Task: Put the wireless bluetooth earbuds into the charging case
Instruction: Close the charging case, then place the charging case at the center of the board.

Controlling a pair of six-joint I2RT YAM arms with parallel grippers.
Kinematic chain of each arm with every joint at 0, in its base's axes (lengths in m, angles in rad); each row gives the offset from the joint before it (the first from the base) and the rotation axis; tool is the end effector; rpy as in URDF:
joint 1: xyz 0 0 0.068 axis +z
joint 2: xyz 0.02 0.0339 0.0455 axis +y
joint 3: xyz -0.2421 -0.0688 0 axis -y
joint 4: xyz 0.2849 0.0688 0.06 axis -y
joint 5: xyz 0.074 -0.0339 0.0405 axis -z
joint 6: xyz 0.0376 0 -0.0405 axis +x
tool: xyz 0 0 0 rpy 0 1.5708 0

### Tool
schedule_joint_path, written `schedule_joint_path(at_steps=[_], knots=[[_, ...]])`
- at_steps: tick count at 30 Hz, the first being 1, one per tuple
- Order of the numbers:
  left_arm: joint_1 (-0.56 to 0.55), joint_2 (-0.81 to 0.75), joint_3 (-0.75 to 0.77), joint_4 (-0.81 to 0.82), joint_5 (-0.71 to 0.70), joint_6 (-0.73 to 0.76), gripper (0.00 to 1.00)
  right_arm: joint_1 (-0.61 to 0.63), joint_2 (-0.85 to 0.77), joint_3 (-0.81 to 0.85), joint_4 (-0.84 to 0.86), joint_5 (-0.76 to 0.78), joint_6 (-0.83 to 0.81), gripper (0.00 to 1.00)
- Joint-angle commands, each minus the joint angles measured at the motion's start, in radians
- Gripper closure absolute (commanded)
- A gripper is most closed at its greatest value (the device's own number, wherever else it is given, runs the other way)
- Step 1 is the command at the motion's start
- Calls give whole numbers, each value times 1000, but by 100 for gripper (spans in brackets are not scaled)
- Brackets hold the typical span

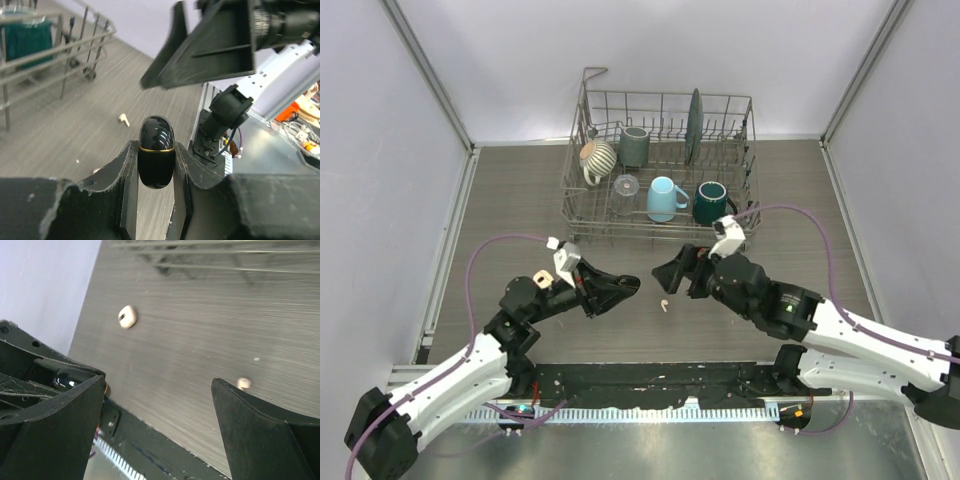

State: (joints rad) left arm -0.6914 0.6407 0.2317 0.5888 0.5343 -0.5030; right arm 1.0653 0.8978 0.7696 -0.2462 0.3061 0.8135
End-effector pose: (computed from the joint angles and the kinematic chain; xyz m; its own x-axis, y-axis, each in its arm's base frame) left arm 0.1541 -0.1524 0.2190 -0.3299 -0.2655 -0.9059 0.8854 0.2460 -0.3945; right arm 0.1366 0.2234 0.2857 -0.6292 0.2941 -0.7195 -0.3511 0.7183 0.6006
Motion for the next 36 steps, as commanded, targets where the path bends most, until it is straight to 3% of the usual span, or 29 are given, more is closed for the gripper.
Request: schedule_joint_path(at_steps=[1,6,23,36], knots=[[4,69,60,-171,-125,-144,100,-4,-105,-41,-93,276,114,8],[3,172,17,-170,-137,-277,100,-11,-140,-55,-125,314,138,10],[-43,470,-29,-50,-215,-407,100,-21,-34,-24,-134,277,154,10],[-109,658,32,-18,-232,-425,86,-25,-85,-59,-130,298,161,10]])
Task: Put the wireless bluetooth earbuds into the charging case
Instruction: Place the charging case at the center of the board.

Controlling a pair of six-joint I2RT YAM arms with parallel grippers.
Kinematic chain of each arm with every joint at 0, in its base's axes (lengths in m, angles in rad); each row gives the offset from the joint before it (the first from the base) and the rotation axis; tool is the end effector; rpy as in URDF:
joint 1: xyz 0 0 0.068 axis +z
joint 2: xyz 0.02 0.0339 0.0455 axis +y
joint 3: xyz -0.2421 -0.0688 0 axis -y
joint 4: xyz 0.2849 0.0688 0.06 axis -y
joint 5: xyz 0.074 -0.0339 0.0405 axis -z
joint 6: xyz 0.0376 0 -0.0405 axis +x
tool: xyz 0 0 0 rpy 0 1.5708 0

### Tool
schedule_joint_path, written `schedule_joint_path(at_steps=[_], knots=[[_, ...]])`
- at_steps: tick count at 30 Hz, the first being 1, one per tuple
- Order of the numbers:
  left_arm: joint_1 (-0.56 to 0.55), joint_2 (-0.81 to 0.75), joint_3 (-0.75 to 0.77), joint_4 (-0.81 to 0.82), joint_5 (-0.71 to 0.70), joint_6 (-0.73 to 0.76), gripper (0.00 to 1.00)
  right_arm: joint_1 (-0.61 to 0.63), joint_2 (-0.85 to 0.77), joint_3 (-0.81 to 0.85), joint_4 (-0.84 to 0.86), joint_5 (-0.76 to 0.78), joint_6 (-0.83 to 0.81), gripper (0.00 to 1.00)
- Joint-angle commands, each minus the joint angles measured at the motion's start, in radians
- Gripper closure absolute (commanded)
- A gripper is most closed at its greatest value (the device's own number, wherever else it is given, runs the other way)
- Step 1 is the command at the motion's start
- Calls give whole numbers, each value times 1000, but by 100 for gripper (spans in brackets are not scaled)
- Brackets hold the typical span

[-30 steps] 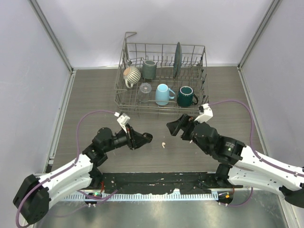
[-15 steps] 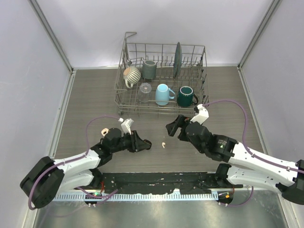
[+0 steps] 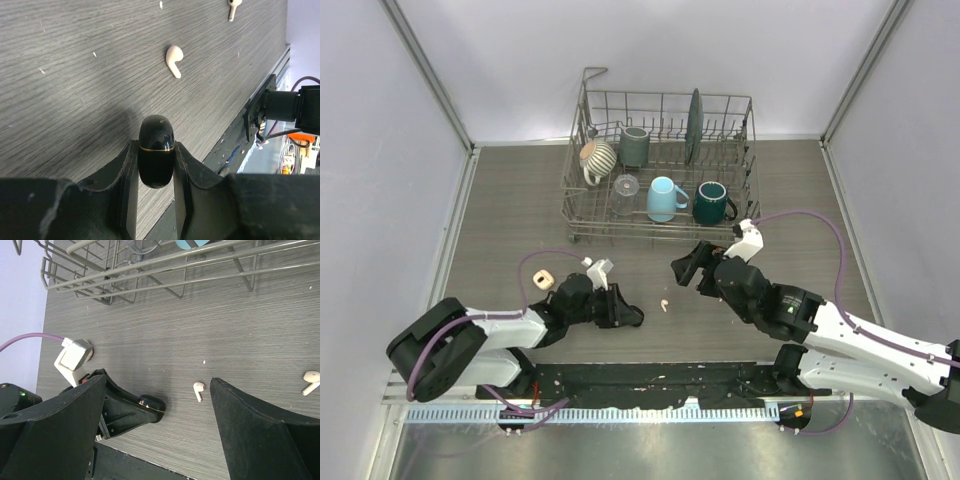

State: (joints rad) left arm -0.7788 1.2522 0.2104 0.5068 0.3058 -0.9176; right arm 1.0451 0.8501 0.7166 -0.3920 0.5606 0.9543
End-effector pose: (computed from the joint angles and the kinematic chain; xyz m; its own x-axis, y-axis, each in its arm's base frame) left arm 0.1588 -0.1726 0.0717 -0.8989 -0.1769 -0.4009 0.2309 0.5863 -0.7765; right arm 0.1388 0.1994 0.2638 -0.5549 0.4205 -0.7178 -0.0847 0.8298 0.5516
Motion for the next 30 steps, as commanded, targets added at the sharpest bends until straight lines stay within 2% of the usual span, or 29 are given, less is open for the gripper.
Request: schedule_joint_path(at_steps=[1,9,18,21,30], knots=[[-25,61,69,65,-1,-10,84,-3,-45,-8,15,45,24,10],[-62,118,103,62,-43,-24,71,-3,-60,-19,13,44,31,10],[-62,93,106,-30,-89,-17,66,-5,-79,-34,13,58,31,10],[-62,82,101,-57,-105,-15,57,-5,-77,-36,13,59,31,10],[-62,3,101,-186,-168,19,50,-5,-72,-40,13,55,32,10]])
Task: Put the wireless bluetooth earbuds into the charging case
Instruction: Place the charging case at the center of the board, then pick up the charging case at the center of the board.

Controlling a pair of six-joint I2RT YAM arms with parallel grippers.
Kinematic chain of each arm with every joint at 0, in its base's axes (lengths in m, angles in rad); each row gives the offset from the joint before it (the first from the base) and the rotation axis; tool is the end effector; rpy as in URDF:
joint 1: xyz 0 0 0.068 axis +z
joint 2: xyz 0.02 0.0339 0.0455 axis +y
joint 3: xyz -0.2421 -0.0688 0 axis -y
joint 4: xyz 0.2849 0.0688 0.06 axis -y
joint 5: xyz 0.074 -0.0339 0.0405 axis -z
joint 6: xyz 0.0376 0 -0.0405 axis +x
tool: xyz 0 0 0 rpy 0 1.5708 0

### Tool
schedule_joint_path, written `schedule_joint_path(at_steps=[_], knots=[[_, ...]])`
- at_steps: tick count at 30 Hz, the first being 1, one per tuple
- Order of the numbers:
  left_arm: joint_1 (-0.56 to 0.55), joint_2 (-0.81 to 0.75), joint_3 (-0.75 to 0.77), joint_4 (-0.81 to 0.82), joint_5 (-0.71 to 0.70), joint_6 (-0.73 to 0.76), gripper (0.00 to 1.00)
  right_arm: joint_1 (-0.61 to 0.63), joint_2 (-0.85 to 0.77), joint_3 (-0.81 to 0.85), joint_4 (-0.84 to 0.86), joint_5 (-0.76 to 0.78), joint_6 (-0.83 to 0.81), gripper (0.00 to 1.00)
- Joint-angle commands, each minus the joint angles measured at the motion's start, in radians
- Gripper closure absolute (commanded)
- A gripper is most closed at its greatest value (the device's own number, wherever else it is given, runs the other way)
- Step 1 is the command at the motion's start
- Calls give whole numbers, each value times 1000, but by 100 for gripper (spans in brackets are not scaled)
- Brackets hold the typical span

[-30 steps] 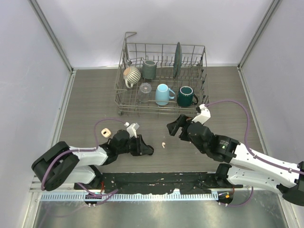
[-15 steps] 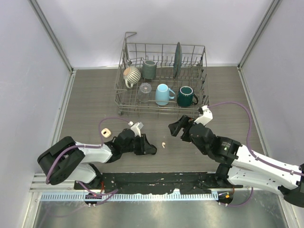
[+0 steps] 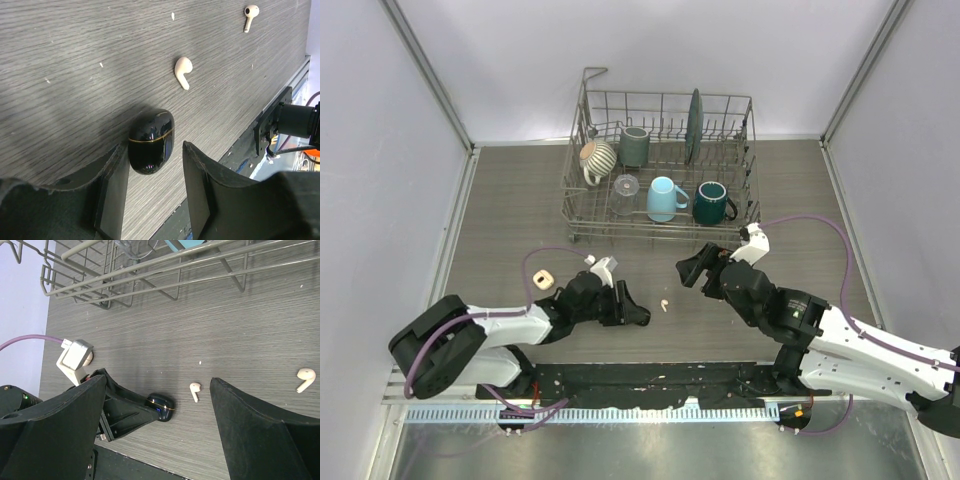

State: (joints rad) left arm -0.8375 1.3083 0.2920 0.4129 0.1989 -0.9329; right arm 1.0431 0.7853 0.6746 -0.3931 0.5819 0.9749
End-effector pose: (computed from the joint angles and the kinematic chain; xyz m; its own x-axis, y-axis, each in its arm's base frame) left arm 0.1615 -0.1903 0.0738 -0.8988 -0.1789 -0.4003 0.1935 0.6574 -0.7283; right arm 0.1341 0.1891 0.2619 -0.5332 0.4583 -0.7111 -0.0679 0.8147 0.5759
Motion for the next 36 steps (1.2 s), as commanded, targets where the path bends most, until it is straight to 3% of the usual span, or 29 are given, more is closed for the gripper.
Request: schedule_joint_path(at_steps=[1,12,19,27,28,30,36], knots=[[-3,-69,18,-104,-68,39,50,-3,-8,0,13,33,15,10],[-3,-285,32,-322,-190,80,48,-3,20,14,13,22,19,10],[-3,-509,67,-542,-395,143,46,-5,20,17,14,21,18,10],[-2,-744,64,-769,-628,120,33,-6,29,17,23,15,15,10],[-2,-760,68,-787,-668,112,29,-6,34,17,25,12,10,10],[-2,-820,72,-838,-703,97,1,-6,43,19,33,6,4,10],[-2,-961,107,-956,-825,88,0,-6,123,29,94,-57,-64,10]])
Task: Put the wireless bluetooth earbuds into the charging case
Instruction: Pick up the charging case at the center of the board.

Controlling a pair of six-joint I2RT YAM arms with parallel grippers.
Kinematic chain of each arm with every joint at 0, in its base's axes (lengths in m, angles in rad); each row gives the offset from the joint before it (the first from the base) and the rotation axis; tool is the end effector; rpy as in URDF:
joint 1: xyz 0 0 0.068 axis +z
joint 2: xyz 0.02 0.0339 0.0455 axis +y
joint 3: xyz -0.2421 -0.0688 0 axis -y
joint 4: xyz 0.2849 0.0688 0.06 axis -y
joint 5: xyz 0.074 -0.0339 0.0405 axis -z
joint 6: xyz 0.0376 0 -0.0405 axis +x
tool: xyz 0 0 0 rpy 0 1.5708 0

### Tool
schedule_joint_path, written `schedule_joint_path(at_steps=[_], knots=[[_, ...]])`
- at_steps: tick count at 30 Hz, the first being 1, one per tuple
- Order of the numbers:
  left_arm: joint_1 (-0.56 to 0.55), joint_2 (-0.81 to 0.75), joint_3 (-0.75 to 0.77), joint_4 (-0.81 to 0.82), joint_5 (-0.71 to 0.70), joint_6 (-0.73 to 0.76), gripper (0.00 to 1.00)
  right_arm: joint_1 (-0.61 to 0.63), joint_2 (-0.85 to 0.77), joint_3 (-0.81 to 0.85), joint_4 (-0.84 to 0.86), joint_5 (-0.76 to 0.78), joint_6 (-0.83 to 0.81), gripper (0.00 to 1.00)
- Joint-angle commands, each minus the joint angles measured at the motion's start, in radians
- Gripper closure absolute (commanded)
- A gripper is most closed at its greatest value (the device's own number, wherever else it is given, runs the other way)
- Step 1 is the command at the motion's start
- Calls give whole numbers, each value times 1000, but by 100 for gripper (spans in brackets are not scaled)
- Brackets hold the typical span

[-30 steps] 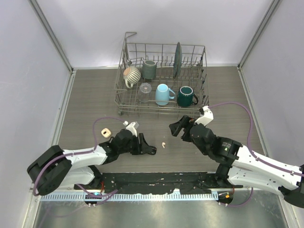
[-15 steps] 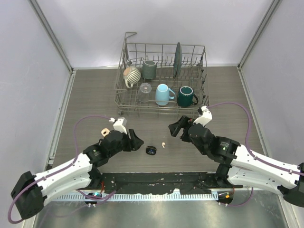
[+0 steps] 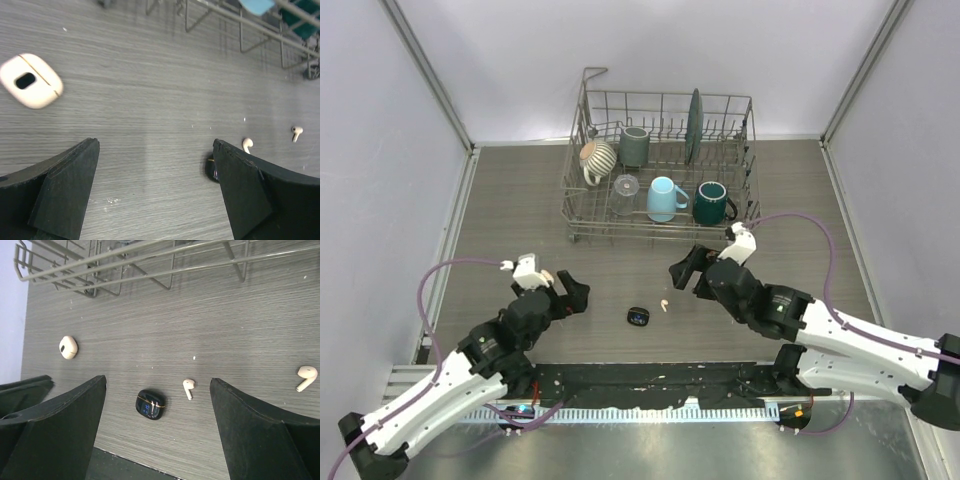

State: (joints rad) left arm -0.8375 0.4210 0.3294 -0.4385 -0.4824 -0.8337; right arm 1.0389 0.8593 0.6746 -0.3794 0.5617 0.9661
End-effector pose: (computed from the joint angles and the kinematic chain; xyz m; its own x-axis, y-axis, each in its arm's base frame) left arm 0.1340 -0.1227 0.1919 -0.5165 -0.4067 -0.7536 0.0118 0.8766 -0.4811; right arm 0.1402 0.1988 0.2469 -0.5664 0.4103 -0.7147 -0.0618 0.8436 0.5333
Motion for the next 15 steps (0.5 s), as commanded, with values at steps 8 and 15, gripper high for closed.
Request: schedule_joint_path(at_steps=[8,15], knots=[[0,-65,204,-221,-150,68,0,-2,188,48,166,-137,-107,10],[46,47,286,-183,-107,223,0,-2,254,56,215,-194,-129,10]])
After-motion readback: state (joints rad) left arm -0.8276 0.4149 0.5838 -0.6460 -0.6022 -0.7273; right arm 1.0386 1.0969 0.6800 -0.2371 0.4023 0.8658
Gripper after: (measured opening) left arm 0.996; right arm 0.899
